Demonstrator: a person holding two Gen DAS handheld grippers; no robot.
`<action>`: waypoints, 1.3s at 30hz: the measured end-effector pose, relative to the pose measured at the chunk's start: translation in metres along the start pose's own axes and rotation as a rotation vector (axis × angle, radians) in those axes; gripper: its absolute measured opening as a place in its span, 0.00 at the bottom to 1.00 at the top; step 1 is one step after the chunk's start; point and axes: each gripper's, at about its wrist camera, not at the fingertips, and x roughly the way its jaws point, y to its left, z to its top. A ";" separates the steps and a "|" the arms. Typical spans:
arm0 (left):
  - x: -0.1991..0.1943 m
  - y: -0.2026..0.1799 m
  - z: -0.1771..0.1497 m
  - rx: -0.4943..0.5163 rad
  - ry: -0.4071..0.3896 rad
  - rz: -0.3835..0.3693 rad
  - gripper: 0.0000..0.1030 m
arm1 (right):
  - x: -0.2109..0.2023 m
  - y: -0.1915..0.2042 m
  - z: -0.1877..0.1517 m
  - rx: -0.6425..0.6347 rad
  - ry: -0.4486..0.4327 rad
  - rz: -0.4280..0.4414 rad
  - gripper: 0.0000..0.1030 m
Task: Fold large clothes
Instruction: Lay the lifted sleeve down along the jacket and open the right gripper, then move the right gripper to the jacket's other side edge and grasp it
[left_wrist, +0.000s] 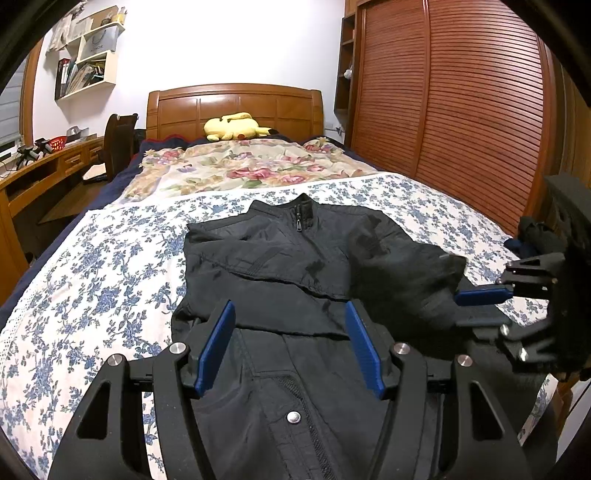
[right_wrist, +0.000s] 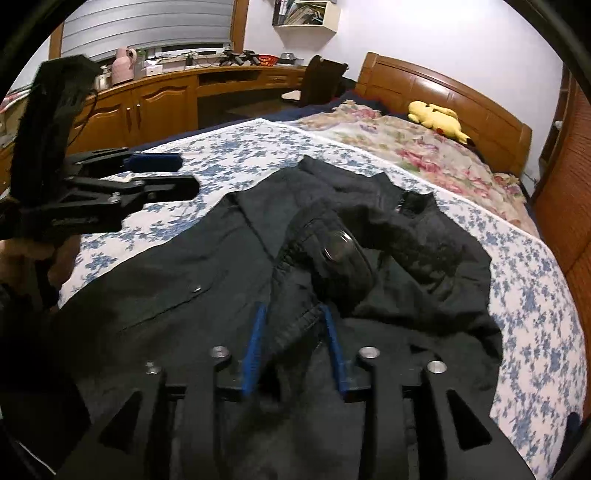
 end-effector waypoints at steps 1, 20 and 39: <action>0.000 0.001 -0.001 0.001 0.001 0.001 0.61 | -0.002 0.001 0.000 -0.004 -0.005 0.009 0.43; 0.001 0.008 -0.013 0.018 0.038 0.038 0.61 | 0.080 -0.018 -0.020 0.221 0.037 0.059 0.48; 0.000 0.009 -0.014 0.027 0.048 0.042 0.61 | 0.092 -0.011 -0.020 0.268 0.026 0.205 0.09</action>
